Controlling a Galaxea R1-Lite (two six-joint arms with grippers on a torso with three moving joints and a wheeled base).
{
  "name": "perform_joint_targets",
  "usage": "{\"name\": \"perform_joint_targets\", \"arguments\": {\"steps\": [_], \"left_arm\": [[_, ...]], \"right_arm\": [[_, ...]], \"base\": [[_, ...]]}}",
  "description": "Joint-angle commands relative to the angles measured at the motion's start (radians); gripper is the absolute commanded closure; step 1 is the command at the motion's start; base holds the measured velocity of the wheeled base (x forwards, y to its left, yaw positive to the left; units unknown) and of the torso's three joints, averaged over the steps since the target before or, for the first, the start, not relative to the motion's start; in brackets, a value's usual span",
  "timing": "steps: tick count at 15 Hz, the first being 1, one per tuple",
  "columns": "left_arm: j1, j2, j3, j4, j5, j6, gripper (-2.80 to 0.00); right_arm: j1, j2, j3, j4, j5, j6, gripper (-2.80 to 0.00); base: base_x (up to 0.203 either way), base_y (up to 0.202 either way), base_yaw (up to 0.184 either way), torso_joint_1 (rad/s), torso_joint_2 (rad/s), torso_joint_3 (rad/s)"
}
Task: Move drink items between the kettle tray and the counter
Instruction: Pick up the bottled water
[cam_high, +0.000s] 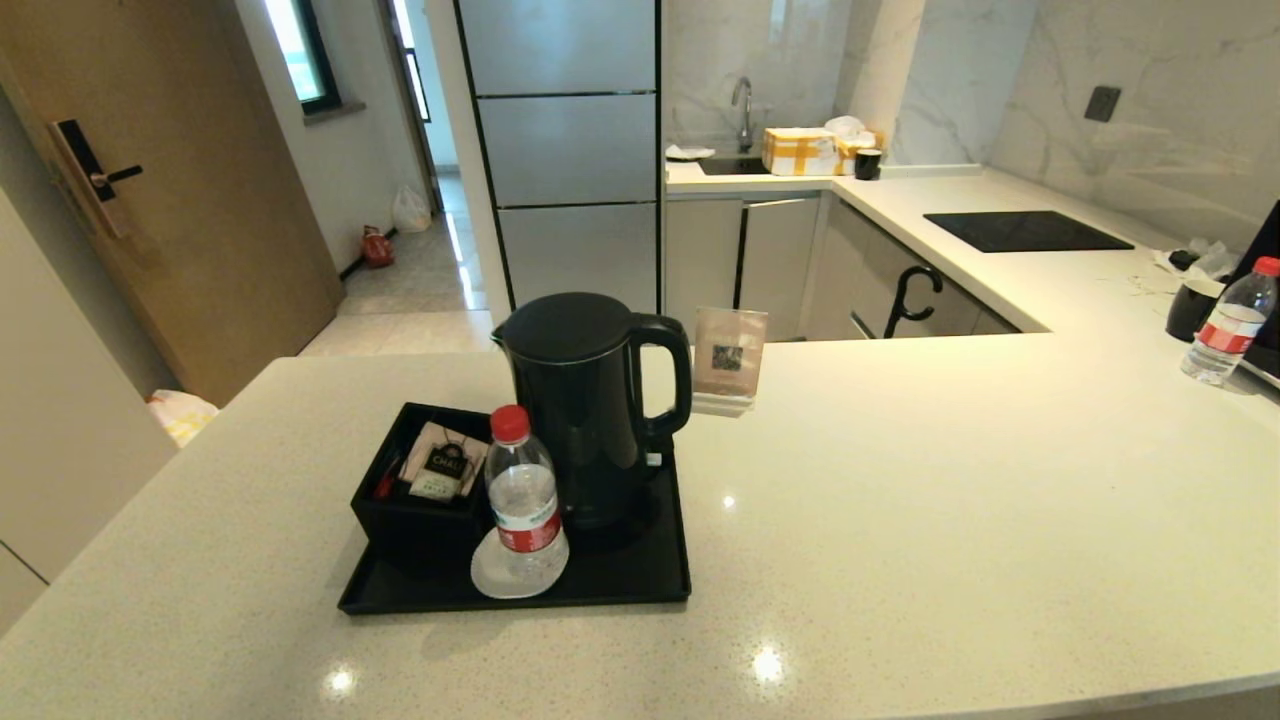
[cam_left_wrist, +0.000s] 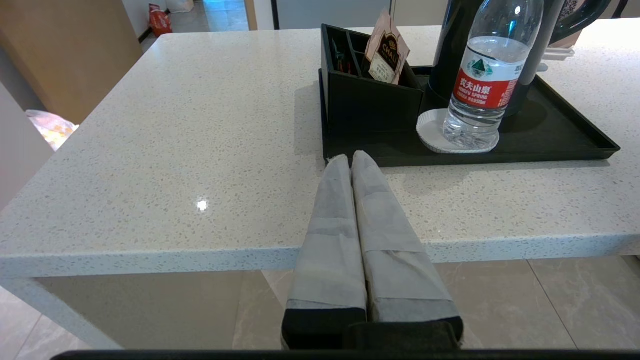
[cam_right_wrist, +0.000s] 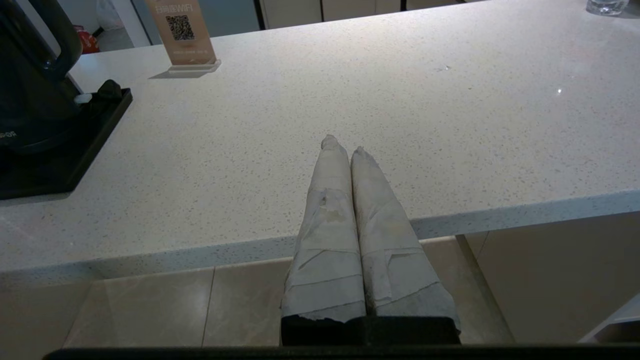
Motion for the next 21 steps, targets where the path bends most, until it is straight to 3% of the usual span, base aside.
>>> {"name": "perform_joint_targets", "arguments": {"steps": [1,11,13,17,19,21], "left_arm": [[0.0,0.0,0.0,0.0,0.0,0.0,0.0],[0.0,0.0,-0.001,0.002,0.0,0.002,0.0],[0.0,0.001,-0.005,0.02,-0.004,0.067,0.0],[0.0,0.017,-0.033,0.085,0.001,0.072,0.0],[0.0,0.127,-0.17,0.168,0.015,0.038,0.0],[-0.002,0.302,-0.419,0.265,0.023,0.002,0.0]], "right_arm": [[0.0,0.0,0.0,0.001,0.0,0.001,0.0],[0.001,0.0,0.0,0.001,0.0,0.001,0.0],[0.0,0.0,0.0,-0.001,0.0,0.001,0.0],[0.0,0.0,0.0,0.001,0.0,0.001,0.0],[0.0,0.0,0.0,-0.001,0.0,0.001,0.0],[0.0,0.0,0.0,-0.001,0.0,0.001,0.0]], "base": [[0.0,0.0,0.0,0.0,0.0,0.0],[0.0,0.0,0.0,0.0,0.0,0.0],[0.0,0.0,0.0,0.0,0.0,0.0],[0.0,0.0,0.0,0.0,0.0,0.0],[0.0,0.0,0.0,0.0,0.0,0.0],[0.0,0.0,0.0,0.0,0.0,0.0]]}}
